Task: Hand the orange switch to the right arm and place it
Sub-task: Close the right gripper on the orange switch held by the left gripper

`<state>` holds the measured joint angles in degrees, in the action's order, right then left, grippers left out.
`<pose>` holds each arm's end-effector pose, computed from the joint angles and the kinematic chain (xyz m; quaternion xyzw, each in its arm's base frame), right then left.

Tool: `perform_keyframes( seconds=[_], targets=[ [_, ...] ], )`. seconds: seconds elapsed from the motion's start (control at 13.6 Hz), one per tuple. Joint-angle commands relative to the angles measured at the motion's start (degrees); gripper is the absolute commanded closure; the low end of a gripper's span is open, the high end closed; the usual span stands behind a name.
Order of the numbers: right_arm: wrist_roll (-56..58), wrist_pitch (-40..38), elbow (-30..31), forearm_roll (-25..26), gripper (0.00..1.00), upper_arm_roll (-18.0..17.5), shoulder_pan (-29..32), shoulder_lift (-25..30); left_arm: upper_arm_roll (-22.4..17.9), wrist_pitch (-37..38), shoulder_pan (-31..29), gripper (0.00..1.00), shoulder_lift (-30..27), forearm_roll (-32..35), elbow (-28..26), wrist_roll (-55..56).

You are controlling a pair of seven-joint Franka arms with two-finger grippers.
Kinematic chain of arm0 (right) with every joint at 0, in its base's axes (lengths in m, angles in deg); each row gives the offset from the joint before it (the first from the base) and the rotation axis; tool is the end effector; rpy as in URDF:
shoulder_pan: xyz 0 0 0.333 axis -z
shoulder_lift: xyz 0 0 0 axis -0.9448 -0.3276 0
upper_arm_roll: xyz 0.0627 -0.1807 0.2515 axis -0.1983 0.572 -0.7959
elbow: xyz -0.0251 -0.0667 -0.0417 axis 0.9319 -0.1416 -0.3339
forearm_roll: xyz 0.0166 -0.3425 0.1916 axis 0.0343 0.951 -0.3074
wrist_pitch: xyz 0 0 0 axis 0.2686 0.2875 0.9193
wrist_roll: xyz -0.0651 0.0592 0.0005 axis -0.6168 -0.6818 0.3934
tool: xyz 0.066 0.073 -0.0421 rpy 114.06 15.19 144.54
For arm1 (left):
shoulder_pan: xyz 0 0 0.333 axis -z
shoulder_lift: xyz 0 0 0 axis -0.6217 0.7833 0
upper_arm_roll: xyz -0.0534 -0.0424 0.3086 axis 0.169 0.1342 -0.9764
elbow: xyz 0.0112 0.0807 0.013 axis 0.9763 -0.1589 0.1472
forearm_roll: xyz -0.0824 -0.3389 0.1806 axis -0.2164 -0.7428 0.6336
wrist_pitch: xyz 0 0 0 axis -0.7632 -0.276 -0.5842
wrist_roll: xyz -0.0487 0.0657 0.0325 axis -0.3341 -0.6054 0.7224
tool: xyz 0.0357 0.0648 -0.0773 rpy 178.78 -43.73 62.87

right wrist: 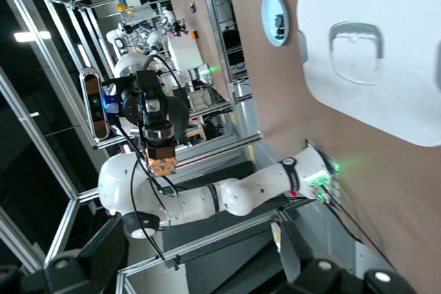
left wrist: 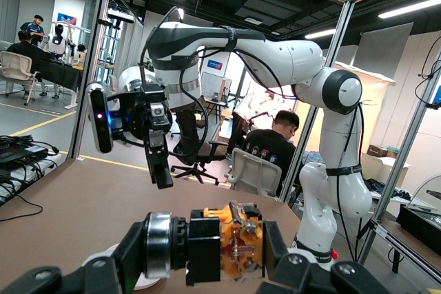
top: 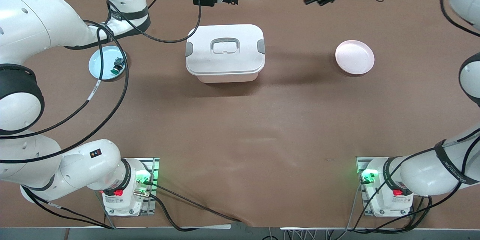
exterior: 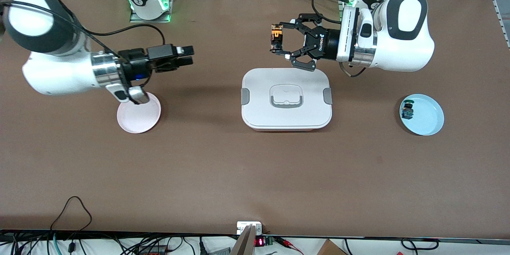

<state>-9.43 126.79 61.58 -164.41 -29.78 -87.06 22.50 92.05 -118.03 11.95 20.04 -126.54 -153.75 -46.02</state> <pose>0.5749 0.2405 0.4757 -0.7637 0.0013 0.1980 0.6145 0.5206 -0.2814 0.4866 0.5446 -0.4823 0.3743 0.5751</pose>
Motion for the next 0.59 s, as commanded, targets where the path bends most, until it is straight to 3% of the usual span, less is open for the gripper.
perform_keyframes(
  seconds=[0.0,0.22,0.52],
  targets=[
    [-0.4,2.0,1.0,-8.5,0.0,0.4,-3.0,-1.3,0.8,0.0,-0.8,1.0,-0.8,-2.7,-1.1,-1.1],
    [-0.5,7.8,3.3,-17.4,0.0,0.4,-7.6,-1.5,0.8,0.0,-0.8,1.0,-0.7,-2.7,-1.1,-1.1],
    [-2.3,15.8,3.6,-24.7,0.0,0.4,-14.7,-1.5,0.8,0.0,-0.8,1.0,-0.8,-3.5,-1.1,-1.1]
  ],
)
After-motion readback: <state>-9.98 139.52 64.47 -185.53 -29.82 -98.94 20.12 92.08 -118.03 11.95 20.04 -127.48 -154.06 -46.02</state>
